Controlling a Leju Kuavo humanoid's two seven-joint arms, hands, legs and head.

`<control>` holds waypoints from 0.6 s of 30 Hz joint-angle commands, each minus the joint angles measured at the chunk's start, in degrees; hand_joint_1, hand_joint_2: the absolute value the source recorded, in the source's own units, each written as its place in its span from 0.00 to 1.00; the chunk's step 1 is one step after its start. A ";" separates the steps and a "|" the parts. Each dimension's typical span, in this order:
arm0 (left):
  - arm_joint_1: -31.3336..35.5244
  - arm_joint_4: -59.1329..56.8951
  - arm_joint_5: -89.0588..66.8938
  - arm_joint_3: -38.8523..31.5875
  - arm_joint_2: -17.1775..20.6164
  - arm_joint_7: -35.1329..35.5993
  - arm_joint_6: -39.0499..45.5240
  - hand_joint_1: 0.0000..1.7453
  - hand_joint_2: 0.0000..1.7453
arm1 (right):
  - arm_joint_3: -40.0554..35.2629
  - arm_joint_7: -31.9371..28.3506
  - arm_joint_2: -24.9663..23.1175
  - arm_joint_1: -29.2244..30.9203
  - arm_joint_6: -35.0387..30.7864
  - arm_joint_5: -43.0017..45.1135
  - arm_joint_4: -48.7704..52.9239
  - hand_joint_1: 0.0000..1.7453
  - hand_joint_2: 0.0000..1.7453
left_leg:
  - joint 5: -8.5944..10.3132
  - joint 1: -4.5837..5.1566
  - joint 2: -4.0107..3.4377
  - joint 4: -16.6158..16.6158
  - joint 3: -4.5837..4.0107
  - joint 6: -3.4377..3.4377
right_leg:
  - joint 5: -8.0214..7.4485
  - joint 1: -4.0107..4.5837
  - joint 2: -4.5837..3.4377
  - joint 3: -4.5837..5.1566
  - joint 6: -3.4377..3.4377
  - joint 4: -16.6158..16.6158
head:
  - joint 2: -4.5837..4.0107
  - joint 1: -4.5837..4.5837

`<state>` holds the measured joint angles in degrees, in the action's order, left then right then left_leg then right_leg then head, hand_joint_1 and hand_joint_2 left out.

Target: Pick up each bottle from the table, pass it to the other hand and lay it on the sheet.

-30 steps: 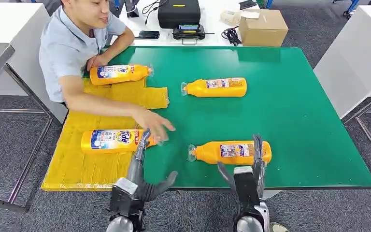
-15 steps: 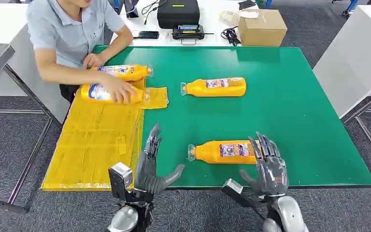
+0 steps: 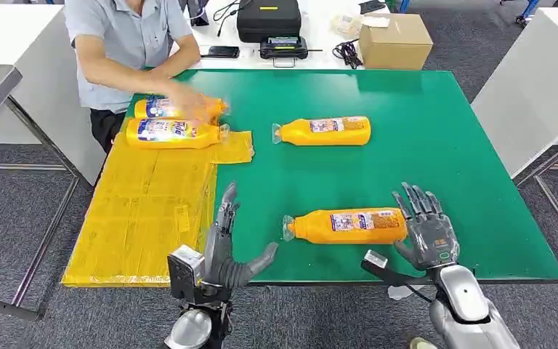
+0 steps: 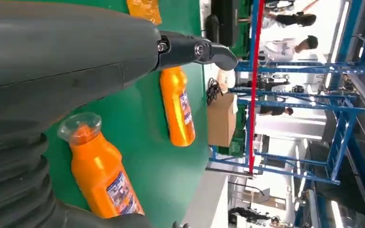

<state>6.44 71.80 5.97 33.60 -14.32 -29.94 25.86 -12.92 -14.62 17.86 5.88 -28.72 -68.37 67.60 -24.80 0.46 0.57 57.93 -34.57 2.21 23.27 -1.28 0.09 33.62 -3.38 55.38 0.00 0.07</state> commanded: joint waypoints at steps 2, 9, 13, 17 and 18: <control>2.76 -3.92 -0.06 4.24 0.97 0.73 0.51 0.00 1.00 | -5.02 -2.46 -3.76 5.10 0.79 3.62 -10.74 0.00 1.00 | -0.09 -0.10 -0.16 -0.05 0.27 -0.15 | 0.02 0.11 -0.13 -0.25 0.18 -0.09 | 0.00 -0.02; 2.97 -2.73 -0.26 4.98 1.49 1.10 1.20 0.00 1.00 | -6.32 -3.04 -5.43 5.16 0.07 5.68 -11.28 0.00 1.00 | -0.10 -0.12 -0.22 -0.05 0.29 -0.16 | 0.02 0.13 -0.18 -0.26 0.19 -0.09 | 0.00 -0.02; 2.46 -1.91 -0.63 5.69 2.08 2.04 1.02 0.00 1.00 | -6.15 -3.23 -6.43 2.66 0.14 7.91 -8.90 0.00 1.00 | -0.09 -0.11 -0.11 -0.05 0.24 -0.15 | 0.04 0.11 -0.09 -0.24 0.17 -0.08 | 0.00 0.00; 2.46 -1.91 -0.63 5.69 2.08 2.04 1.02 0.00 1.00 | -6.15 -3.23 -6.43 2.66 0.14 7.91 -8.90 0.00 1.00 | -0.08 -0.09 -0.12 -0.07 0.24 -0.15 | 0.05 0.09 -0.09 -0.22 0.17 -0.07 | 0.00 -0.02; 2.46 -1.91 -0.63 5.69 2.08 2.04 1.02 0.00 1.00 | -6.15 -3.23 -6.43 2.66 0.14 7.91 -8.90 0.00 1.00 | -0.06 -0.08 -0.11 -0.05 0.17 -0.13 | 0.03 0.08 -0.09 -0.15 0.14 -0.06 | 0.00 -0.02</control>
<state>7.56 71.45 5.33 37.40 -14.34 -28.31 26.91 -17.46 -17.81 13.11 7.58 -28.59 -60.68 61.42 -24.80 0.45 0.57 57.93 -34.58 2.21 23.27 -1.28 0.09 33.64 -3.38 55.38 0.00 0.04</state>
